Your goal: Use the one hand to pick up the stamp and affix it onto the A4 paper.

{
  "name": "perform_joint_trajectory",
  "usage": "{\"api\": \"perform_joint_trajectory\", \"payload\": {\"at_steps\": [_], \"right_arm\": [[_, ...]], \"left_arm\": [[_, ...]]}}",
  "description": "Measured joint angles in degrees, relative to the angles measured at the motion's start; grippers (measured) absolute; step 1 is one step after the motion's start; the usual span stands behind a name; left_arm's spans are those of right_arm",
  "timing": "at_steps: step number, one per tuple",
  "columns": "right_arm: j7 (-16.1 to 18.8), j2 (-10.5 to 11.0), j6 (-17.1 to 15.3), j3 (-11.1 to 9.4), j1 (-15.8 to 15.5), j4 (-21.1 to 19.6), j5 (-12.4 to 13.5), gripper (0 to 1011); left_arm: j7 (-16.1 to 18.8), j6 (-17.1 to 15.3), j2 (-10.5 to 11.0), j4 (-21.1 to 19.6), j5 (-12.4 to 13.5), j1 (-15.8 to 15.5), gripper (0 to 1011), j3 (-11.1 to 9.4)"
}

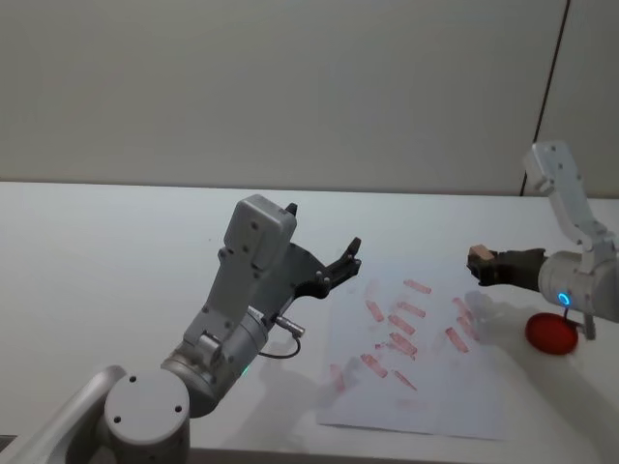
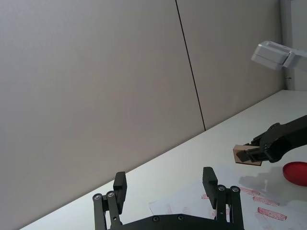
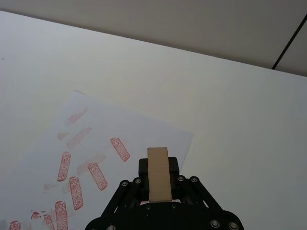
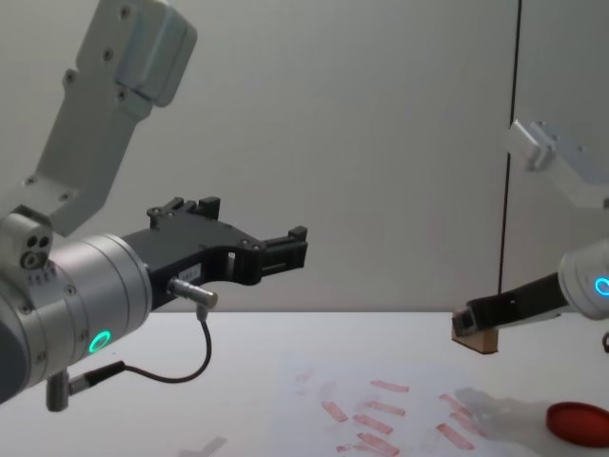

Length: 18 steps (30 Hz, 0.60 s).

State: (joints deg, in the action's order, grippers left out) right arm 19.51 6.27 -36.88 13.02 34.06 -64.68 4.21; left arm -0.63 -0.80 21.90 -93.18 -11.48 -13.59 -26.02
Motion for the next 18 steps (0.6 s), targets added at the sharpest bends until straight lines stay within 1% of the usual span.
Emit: {"api": "perform_joint_trajectory", "payload": {"at_steps": [5,10,18], "right_arm": [[0.9,-0.3,-0.7,0.2,1.3,1.7,-0.8,218],[1.6,-0.7,-0.7,0.4,3.0,4.5,-1.6,218],[2.0,-1.4,0.5,0.7,5.4,8.6,-2.3,218]], "left_arm": [[0.0,0.0,0.0,0.0,0.0,0.0,1002,0.0],[0.0,0.0,0.0,0.0,0.0,0.0,1002,0.0],[0.0,0.0,0.0,0.0,0.0,0.0,1002,0.0]]}}
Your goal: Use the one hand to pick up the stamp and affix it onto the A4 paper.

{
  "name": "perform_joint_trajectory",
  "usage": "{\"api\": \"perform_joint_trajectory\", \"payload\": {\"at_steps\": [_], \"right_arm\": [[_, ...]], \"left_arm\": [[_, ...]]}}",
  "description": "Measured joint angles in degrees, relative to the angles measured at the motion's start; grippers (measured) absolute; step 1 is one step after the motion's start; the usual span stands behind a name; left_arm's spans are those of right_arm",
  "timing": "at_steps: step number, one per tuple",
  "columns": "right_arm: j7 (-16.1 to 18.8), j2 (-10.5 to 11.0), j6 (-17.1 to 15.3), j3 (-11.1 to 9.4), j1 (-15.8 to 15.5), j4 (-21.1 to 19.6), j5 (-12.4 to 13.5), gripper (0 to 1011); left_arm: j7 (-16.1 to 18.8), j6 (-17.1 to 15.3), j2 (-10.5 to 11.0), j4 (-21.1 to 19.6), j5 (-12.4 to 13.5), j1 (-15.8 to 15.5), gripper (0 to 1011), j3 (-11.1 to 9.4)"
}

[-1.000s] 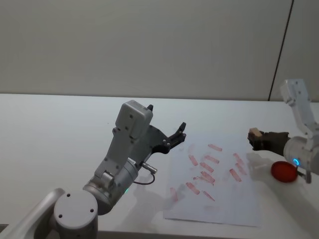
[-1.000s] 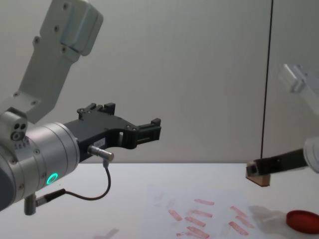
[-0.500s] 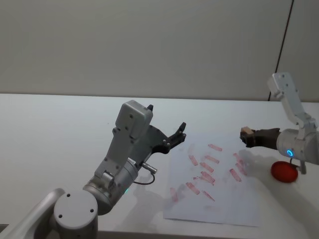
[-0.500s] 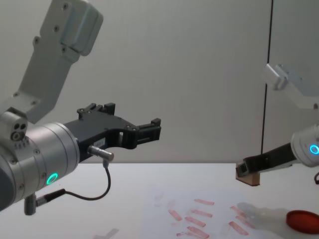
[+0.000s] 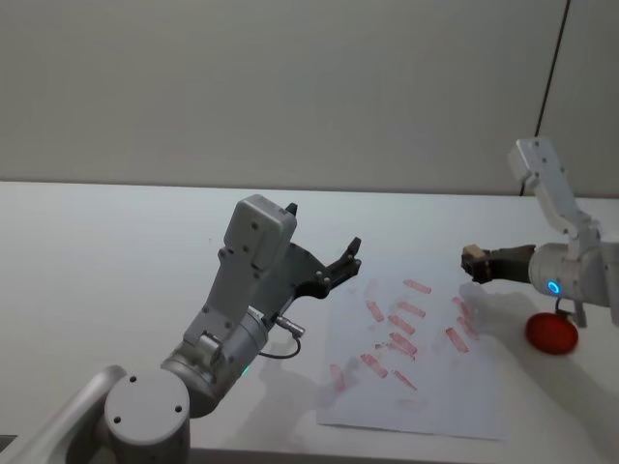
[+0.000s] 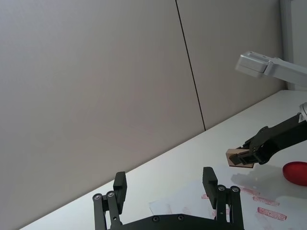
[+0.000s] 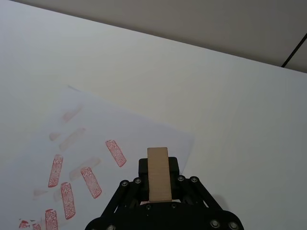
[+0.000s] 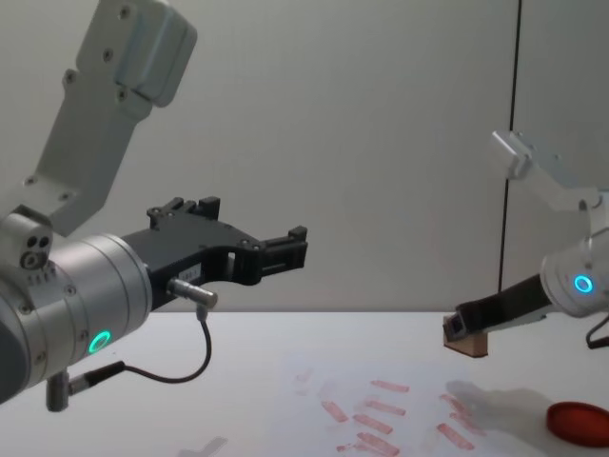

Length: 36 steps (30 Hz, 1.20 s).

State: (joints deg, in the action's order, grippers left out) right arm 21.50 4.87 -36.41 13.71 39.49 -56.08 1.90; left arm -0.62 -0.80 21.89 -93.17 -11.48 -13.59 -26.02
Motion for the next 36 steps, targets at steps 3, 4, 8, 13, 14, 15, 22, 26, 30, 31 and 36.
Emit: {"api": "perform_joint_trajectory", "payload": {"at_steps": [3,4,8,13,14,15,22,26,30,31,36], "right_arm": [[0.1,-0.3,0.7,0.1,0.9,1.5,-0.2,218],[0.1,-0.3,0.9,0.2,1.1,1.8,-0.3,218],[0.5,-0.7,2.1,0.4,2.3,3.9,-0.6,218],[0.8,-1.1,2.9,0.7,3.3,5.8,-1.1,218],[0.8,-1.2,3.0,0.7,3.6,6.3,-1.2,218],[0.9,-1.2,3.1,0.8,3.8,6.7,-1.2,218],[1.2,-1.7,3.5,1.1,5.2,9.2,-1.7,218],[1.3,-1.8,3.6,1.2,5.7,10.3,-2.0,218],[1.5,-1.9,3.6,1.3,6.2,11.1,-2.3,218],[1.5,-2.0,3.6,1.3,6.4,11.4,-2.4,218],[1.6,-2.1,3.5,1.4,6.8,12.1,-2.6,218]], "left_arm": [[0.0,0.0,0.0,0.0,0.0,0.0,1002,0.0],[0.0,0.0,0.0,0.0,0.0,0.0,1002,0.0],[0.0,0.0,0.0,0.0,0.0,0.0,1002,0.0],[0.0,0.0,0.0,0.0,0.0,0.0,1002,0.0],[0.0,0.0,0.0,0.0,0.0,0.0,1002,0.0],[0.0,0.0,0.0,0.0,0.0,0.0,1002,0.0],[0.0,0.0,0.0,0.0,0.0,0.0,1002,0.0],[0.0,0.0,0.0,0.0,0.0,0.0,1002,0.0],[0.0,0.0,0.0,0.0,0.0,0.0,1002,0.0],[0.0,0.0,0.0,0.0,0.0,0.0,1002,0.0],[0.0,0.0,0.0,0.0,0.0,0.0,1002,0.0]]}}
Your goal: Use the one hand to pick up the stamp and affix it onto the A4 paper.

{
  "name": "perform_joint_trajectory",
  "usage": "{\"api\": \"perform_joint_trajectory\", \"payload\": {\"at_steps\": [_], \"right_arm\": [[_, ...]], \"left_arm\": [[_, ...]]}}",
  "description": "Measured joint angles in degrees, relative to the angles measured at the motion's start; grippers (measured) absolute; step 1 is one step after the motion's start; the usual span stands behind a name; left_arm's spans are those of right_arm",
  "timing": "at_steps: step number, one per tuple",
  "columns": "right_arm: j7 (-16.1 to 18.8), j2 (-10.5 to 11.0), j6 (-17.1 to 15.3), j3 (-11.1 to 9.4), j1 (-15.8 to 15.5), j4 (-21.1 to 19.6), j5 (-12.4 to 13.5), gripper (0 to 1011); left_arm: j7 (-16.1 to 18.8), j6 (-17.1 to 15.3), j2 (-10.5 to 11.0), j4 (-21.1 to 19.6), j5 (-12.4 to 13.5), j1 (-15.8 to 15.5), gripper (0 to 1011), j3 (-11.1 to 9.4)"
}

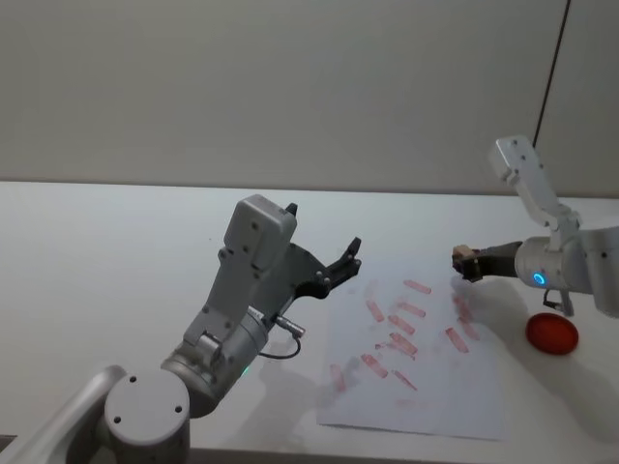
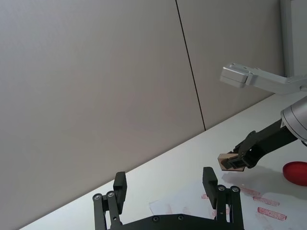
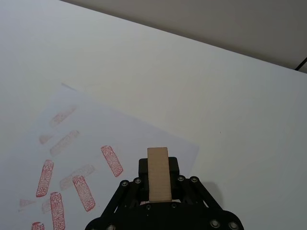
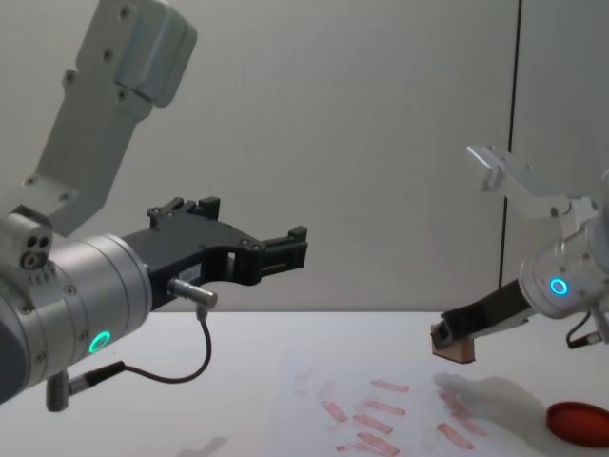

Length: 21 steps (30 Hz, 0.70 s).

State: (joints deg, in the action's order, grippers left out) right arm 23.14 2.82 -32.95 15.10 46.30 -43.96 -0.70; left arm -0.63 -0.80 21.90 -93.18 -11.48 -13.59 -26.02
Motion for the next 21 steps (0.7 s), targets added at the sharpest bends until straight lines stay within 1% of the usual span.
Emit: {"api": "perform_joint_trajectory", "payload": {"at_steps": [12,21], "right_arm": [[1.3,0.0,-1.3,0.3,0.7,1.5,-0.8,218],[1.7,-0.3,-1.1,0.6,1.4,3.2,-1.2,218]], "left_arm": [[0.0,0.0,0.0,0.0,0.0,0.0,1002,0.0],[0.0,0.0,0.0,0.0,0.0,0.0,1002,0.0]]}}
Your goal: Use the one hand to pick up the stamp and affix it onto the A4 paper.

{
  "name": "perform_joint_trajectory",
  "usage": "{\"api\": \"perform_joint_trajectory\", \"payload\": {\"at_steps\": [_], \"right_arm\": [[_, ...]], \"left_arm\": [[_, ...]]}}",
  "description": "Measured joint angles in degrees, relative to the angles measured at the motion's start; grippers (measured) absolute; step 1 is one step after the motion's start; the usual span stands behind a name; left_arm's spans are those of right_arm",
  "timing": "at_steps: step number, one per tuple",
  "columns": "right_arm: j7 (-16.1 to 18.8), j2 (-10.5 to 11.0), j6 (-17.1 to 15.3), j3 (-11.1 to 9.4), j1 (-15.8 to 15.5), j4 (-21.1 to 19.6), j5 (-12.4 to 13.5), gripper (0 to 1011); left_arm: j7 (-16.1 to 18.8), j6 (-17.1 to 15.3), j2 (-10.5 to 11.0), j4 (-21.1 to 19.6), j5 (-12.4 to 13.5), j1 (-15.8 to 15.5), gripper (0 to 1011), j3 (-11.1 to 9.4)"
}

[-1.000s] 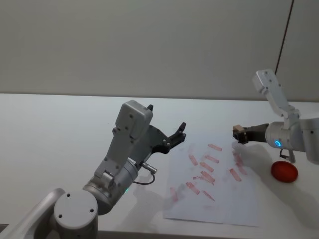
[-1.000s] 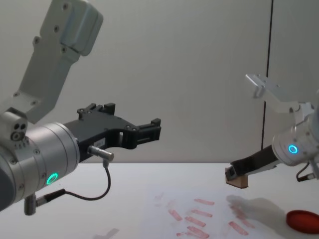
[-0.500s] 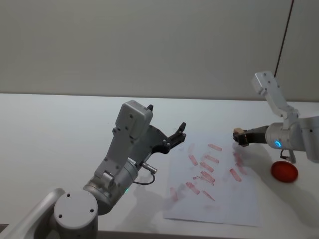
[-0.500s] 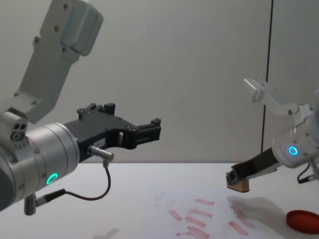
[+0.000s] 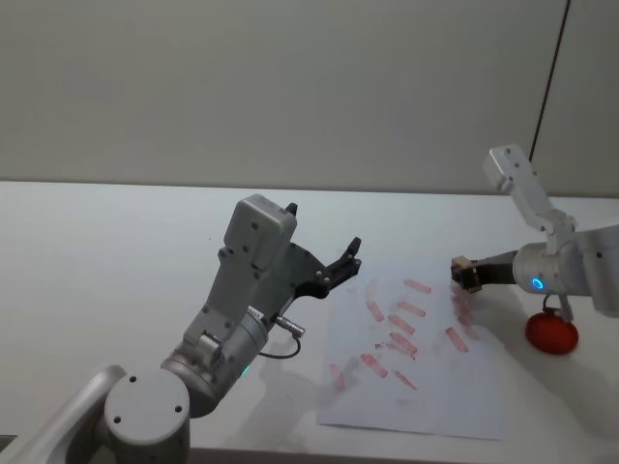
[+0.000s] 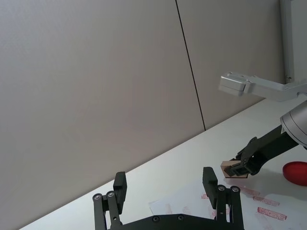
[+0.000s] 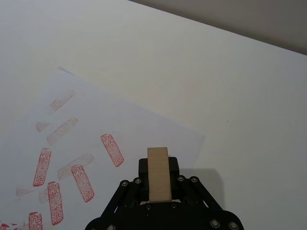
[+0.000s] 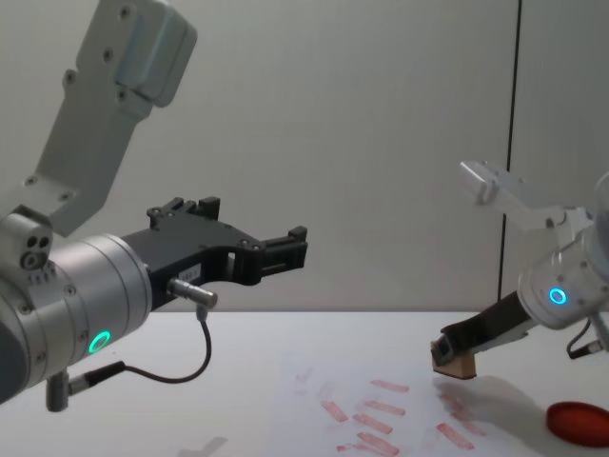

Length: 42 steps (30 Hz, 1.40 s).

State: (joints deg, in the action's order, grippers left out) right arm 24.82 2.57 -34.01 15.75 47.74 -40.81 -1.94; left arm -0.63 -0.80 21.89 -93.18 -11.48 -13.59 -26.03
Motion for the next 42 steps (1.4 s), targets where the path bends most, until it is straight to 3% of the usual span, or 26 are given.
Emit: {"api": "perform_joint_trajectory", "payload": {"at_steps": [18,42], "right_arm": [[0.0,-0.5,0.9,0.2,1.7,3.6,-0.3,218],[0.7,-0.4,0.0,0.1,2.1,4.9,-0.6,218]], "left_arm": [[0.0,0.0,0.0,0.0,0.0,0.0,1002,0.0],[0.0,0.0,0.0,0.0,0.0,0.0,1002,0.0]]}}
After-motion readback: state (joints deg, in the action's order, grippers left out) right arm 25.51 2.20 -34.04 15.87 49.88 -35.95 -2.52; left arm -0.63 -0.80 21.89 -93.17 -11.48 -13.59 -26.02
